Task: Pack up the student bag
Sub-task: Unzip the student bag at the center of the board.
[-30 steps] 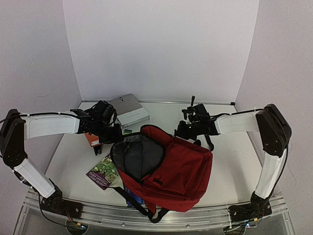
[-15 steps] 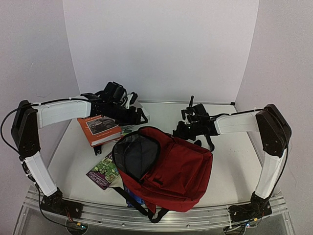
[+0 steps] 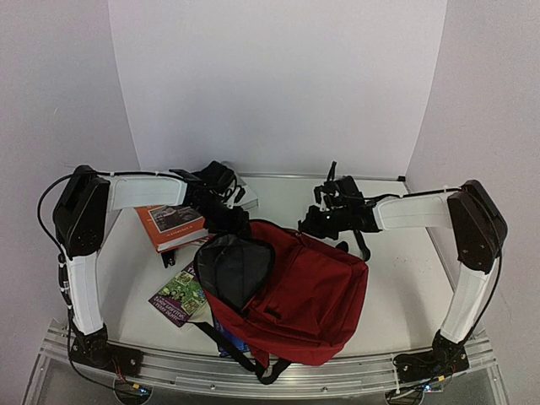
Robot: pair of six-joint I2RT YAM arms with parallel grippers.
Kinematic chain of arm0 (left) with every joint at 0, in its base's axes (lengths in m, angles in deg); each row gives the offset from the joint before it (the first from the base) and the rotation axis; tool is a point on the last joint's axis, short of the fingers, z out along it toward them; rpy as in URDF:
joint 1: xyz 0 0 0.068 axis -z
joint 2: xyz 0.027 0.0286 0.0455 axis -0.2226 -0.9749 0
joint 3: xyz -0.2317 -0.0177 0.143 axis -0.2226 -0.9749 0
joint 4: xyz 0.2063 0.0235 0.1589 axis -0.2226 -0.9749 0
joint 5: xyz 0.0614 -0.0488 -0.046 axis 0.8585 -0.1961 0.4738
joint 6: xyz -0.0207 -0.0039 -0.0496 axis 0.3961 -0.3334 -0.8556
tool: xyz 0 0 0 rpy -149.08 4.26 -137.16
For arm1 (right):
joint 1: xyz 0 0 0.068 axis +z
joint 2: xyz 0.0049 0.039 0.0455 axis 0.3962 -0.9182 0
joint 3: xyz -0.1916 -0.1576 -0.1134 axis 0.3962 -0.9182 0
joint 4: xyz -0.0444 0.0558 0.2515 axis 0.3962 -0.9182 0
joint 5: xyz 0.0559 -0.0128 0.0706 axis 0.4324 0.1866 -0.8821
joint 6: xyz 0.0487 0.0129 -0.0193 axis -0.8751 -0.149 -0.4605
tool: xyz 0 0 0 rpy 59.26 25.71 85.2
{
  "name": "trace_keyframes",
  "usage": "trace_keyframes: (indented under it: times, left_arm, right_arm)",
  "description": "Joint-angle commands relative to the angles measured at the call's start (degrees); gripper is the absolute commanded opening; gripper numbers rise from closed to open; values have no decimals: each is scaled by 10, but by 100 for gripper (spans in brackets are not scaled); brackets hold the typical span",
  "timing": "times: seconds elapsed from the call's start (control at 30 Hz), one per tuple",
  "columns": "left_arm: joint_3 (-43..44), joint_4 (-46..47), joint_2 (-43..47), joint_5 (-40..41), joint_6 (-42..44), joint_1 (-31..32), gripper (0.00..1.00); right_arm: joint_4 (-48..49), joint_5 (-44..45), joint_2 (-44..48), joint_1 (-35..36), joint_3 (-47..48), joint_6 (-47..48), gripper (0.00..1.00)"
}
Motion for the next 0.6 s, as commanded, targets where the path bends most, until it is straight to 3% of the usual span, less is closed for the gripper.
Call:
trace_keyframes:
  times: [0.0, 0.1, 0.17, 0.33, 0.57]
  left_arm:
    - [1, 34, 20, -35, 1, 5, 28]
    - [-23, 51, 39, -38, -9, 5, 6]
    - [-35, 56, 53, -28, -17, 5, 0]
    - [-56, 37, 94, 45, -51, -7, 0]
    - [-120, 55, 160, 54, -105, -46, 0]
  right_arm:
    - [15, 15, 29, 4, -8, 2, 0]
    - [14, 33, 32, 4, -14, -7, 0]
    - [14, 49, 34, 3, -20, -16, 0]
    - [13, 94, 44, 4, -50, -43, 0]
    - [8, 146, 62, 3, -92, -60, 0]
